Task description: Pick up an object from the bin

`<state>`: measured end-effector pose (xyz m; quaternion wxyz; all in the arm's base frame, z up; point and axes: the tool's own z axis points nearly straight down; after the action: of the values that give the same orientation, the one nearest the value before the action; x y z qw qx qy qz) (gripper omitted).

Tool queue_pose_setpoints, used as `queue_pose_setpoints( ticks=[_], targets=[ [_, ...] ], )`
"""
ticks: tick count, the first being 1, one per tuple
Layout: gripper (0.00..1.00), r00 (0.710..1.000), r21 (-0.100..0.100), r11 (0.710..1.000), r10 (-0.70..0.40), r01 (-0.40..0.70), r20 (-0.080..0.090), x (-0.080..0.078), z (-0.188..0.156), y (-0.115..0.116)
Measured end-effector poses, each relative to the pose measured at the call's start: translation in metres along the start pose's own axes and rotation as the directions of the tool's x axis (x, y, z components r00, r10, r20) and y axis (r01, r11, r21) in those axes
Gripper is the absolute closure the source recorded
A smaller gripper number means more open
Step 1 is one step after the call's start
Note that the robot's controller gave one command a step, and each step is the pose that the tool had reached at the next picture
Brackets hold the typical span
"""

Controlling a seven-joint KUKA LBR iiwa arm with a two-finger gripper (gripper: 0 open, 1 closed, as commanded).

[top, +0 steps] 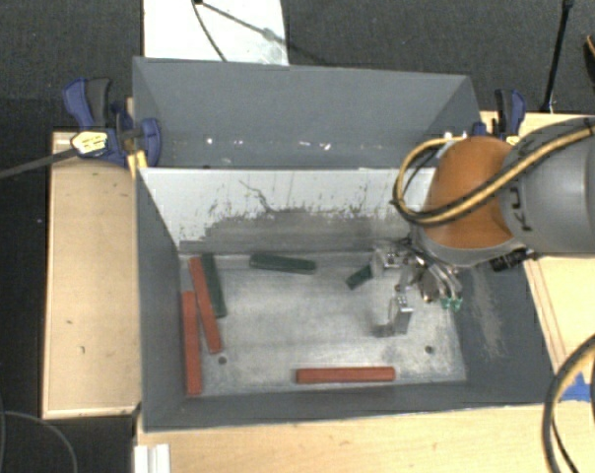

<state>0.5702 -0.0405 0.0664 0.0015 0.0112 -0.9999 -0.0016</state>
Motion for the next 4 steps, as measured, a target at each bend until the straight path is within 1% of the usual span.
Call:
queue_pose_setpoints(
  ticks=[1, 2, 3, 4],
  targets=[
    [0.0, 0.997, 0.002, 0.997, -0.072, 0.072, 0.01, -0.023, -0.005, 0.039],
    [0.0, 0.991, 0.006, 0.991, -0.135, 0.135, 0.011, -0.024, -0.036, 0.002],
    [0.0, 0.991, 0.003, 0.991, -0.131, 0.131, 0.003, -0.021, -0.003, -0.004],
    [0.0, 0.983, 0.004, 0.983, -0.184, 0.184, 0.005, -0.023, -0.005, 0.02]
  ],
)
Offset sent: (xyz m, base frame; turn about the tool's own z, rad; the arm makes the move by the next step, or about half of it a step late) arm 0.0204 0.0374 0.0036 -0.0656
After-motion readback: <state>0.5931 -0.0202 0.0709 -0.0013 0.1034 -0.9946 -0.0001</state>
